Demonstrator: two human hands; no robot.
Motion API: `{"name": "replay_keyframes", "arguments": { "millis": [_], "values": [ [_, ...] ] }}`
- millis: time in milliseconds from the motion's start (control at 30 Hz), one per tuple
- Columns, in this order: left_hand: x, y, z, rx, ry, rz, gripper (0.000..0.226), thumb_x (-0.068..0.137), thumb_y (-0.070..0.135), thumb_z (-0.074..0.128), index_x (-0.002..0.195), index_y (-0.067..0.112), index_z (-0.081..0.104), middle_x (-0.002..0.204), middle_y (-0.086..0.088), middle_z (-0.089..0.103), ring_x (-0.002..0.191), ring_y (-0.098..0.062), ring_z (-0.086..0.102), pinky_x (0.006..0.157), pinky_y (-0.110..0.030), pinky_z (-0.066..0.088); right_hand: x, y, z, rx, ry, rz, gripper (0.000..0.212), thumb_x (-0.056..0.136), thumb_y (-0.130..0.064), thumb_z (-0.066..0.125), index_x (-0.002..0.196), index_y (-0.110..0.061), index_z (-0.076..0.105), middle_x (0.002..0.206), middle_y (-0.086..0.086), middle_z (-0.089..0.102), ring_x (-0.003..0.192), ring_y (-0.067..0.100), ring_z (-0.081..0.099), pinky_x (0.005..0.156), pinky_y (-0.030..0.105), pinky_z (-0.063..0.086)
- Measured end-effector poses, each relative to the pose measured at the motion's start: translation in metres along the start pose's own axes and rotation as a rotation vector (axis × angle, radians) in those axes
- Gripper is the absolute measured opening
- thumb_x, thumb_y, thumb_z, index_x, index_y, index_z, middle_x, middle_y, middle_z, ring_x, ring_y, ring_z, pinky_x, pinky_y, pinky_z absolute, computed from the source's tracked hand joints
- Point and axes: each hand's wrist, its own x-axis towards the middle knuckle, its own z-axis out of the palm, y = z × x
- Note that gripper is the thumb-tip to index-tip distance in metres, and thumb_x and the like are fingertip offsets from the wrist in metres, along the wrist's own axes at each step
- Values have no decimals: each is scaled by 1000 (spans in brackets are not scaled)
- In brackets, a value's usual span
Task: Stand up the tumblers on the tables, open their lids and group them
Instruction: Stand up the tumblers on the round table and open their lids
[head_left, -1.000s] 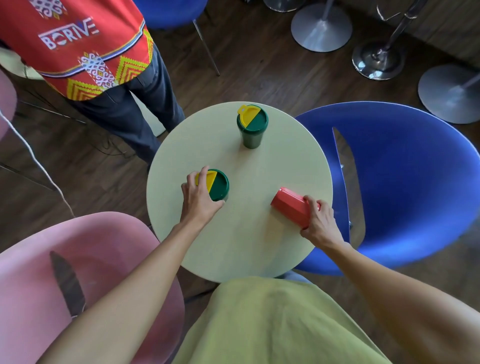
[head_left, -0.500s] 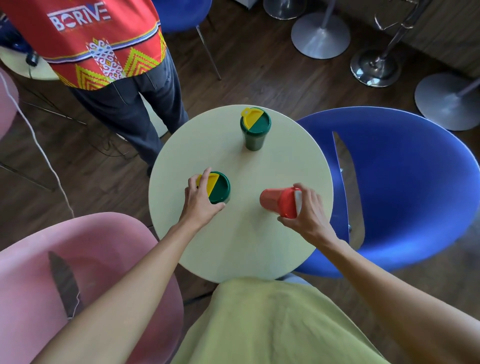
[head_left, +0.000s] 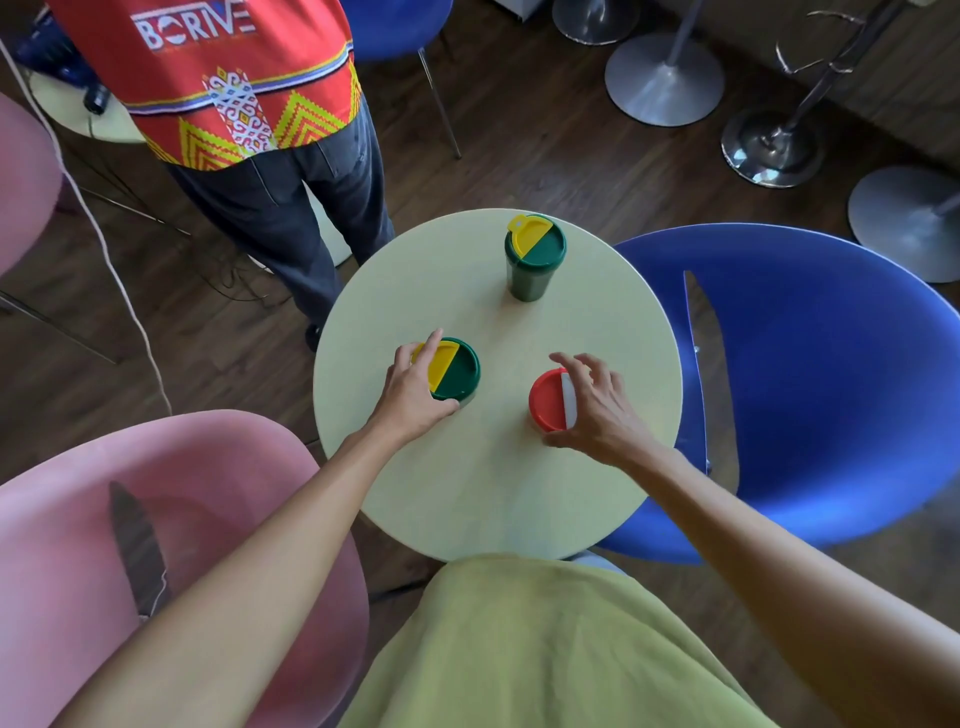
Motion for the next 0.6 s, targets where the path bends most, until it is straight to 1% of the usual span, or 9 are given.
{"name": "replay_keyframes", "arguments": {
  "millis": [67, 133, 233, 333, 467, 600],
  "values": [
    [2, -1, -3, -1, -16, -2, 102, 76, 17, 78, 156, 34, 18, 147, -5, 30, 136, -24, 38, 111, -32, 34, 4, 5, -8, -49, -131, -43, 107, 64, -24, 85, 146, -43, 18, 152, 6, 18, 134, 35, 29, 102, 50, 43],
    [3, -3, -4, -6, -29, -2, 102, 75, 17, 79, 155, 35, 19, 146, -5, 31, 135, -24, 39, 111, -32, 34, 7, 6, -11, -61, -172, -40, 102, 64, -19, 83, 144, -42, 24, 147, 6, 26, 129, 34, 35, 97, 50, 47],
    [3, -4, -4, -12, -32, 1, 101, 74, 17, 79, 155, 35, 21, 145, -5, 32, 135, -25, 40, 111, -33, 35, 8, -5, -5, 6, -87, 19, 95, 64, -28, 83, 141, -36, 27, 136, 8, 36, 119, 33, 44, 90, 48, 50],
    [4, -5, -4, -14, -38, 4, 101, 75, 16, 79, 155, 35, 20, 145, -5, 33, 135, -24, 40, 112, -32, 35, 11, -20, 7, 52, -9, 36, 93, 64, -37, 83, 139, -34, 28, 131, 9, 38, 115, 32, 45, 86, 45, 51],
    [6, -6, -7, -22, -47, 20, 100, 76, 13, 78, 155, 34, 22, 144, -4, 34, 134, -23, 41, 103, -22, 31, 17, -37, 16, 84, 25, 57, 92, 63, -38, 84, 137, -32, 29, 128, 10, 39, 116, 32, 44, 86, 47, 52],
    [7, -6, -9, -27, -57, 33, 99, 76, 12, 79, 155, 33, 24, 143, -4, 34, 133, -22, 41, 100, -20, 30, 21, -47, 21, 109, 52, 62, 92, 62, -37, 84, 137, -30, 31, 126, 10, 40, 114, 33, 45, 85, 44, 51]
  ]
}}
